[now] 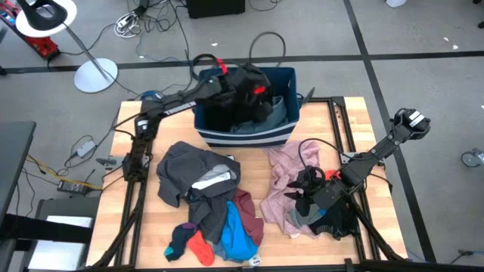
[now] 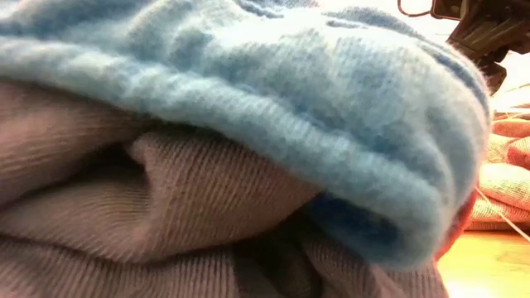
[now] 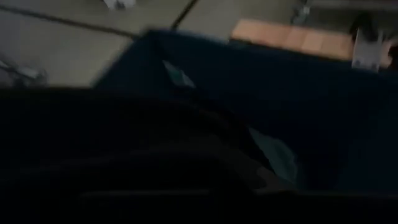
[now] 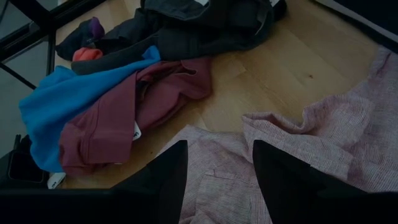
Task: Sort clothes
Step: Put the black jacket into the laundry bin, then put the top blue microfiber cloth into the laundry bin
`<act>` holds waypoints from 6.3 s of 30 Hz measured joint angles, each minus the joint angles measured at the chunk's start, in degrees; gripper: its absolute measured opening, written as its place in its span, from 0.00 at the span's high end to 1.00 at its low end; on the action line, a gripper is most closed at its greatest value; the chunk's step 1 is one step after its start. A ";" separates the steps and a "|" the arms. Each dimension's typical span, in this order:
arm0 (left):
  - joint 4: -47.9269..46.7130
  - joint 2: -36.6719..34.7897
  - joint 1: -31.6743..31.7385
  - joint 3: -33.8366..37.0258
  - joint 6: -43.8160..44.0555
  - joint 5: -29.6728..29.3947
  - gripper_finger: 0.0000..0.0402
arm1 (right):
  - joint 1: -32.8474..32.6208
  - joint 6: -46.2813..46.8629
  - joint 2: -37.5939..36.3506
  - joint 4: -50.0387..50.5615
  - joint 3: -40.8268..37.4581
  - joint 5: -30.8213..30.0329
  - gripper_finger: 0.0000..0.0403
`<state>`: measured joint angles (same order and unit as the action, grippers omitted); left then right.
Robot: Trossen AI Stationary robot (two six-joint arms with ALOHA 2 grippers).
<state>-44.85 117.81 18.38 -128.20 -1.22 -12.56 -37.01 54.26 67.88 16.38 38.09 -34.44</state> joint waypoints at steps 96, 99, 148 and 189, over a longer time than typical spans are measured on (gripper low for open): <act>-8.32 -0.45 -48.73 27.42 27.53 5.56 0.63 | -0.07 0.04 -0.02 -5.16 0.00 4.15 0.55; -3.18 -0.64 -48.75 31.18 28.58 8.02 0.63 | -0.04 0.04 -0.02 -5.18 0.00 4.15 0.55; -29.81 -8.34 -31.97 -3.43 16.98 0.73 1.00 | -0.04 -0.31 0.00 -5.70 0.00 4.07 0.55; -10.96 -19.51 6.86 8.69 1.89 20.19 1.00 | -0.02 -1.97 0.00 -5.57 0.00 3.80 0.55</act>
<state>-55.80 98.30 25.24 -119.51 0.67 7.63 -37.04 52.29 67.88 10.81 38.09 -30.63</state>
